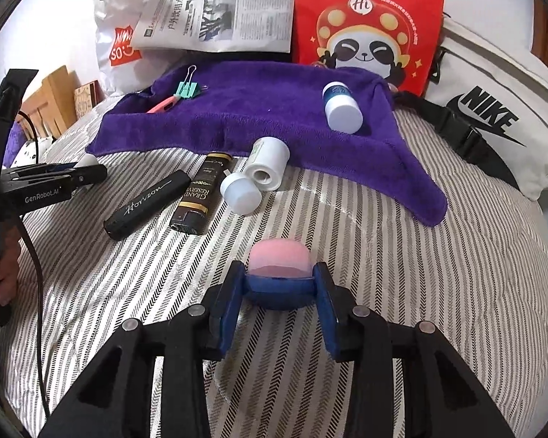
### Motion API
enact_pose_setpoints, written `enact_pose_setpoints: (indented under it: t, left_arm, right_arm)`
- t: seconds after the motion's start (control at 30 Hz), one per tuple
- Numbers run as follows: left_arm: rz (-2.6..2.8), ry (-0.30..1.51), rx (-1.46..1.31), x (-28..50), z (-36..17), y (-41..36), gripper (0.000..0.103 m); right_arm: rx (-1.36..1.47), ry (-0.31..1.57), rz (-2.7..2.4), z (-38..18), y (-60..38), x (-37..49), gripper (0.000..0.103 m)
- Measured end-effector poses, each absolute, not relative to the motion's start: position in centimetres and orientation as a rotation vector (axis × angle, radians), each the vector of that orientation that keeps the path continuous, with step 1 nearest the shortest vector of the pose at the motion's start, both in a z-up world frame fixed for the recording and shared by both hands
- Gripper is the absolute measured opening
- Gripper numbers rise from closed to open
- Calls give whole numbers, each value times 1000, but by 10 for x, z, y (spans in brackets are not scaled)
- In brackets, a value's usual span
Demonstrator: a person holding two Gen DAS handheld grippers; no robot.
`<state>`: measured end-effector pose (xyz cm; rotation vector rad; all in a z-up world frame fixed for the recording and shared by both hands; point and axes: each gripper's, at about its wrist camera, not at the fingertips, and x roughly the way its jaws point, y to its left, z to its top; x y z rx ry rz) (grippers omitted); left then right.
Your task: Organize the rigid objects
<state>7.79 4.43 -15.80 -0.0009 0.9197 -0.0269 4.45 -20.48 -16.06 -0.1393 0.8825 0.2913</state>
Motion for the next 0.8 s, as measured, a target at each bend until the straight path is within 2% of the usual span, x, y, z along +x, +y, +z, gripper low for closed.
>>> enact_pose_setpoints:
  t: [0.8]
  left_arm:
    - [-27, 921, -2, 78, -158, 44, 26]
  right_arm:
    - [-151, 879, 289, -160, -203, 45, 38]
